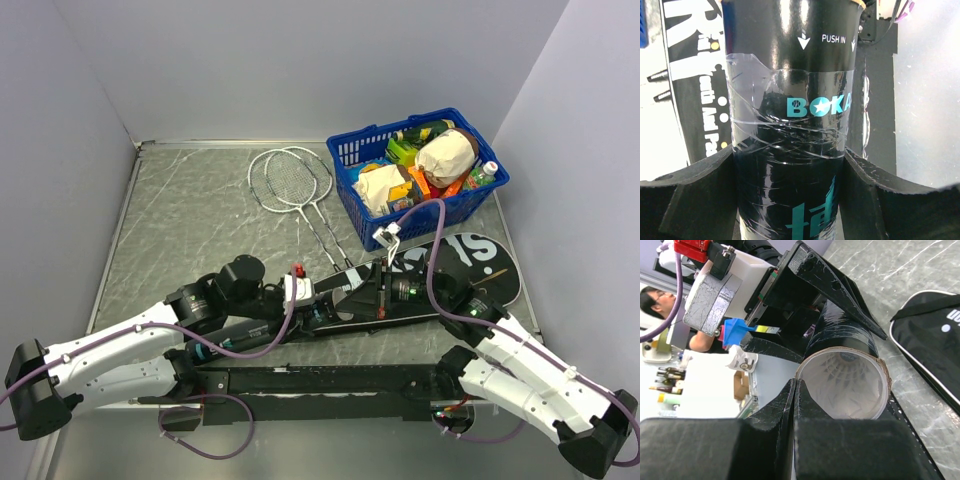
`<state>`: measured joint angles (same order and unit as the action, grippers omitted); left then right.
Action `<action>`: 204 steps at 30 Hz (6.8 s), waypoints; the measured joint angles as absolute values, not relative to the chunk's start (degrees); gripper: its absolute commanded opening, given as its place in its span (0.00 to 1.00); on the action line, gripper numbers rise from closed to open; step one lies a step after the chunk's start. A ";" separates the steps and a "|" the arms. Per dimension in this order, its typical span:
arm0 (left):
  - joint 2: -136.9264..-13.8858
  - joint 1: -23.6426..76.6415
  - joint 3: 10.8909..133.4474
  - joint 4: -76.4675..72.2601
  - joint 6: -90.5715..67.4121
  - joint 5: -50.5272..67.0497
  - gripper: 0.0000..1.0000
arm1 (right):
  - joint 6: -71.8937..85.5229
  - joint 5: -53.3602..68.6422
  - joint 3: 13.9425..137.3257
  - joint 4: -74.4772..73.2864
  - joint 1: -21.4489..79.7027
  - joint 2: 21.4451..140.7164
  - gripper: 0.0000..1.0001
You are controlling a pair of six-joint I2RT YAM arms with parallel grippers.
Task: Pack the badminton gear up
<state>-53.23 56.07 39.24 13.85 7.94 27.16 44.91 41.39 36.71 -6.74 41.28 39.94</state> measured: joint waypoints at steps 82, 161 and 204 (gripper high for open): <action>-45.93 55.86 36.97 17.89 7.92 19.64 0.01 | 56.03 24.58 23.38 13.45 47.44 40.64 0.28; -112.12 -7.42 75.77 13.34 8.16 -7.35 0.97 | 46.48 2.63 37.41 -49.43 50.00 19.68 0.50; -98.54 -1.63 69.43 24.73 1.02 9.54 0.29 | 47.51 5.39 33.34 -46.52 50.00 15.84 0.25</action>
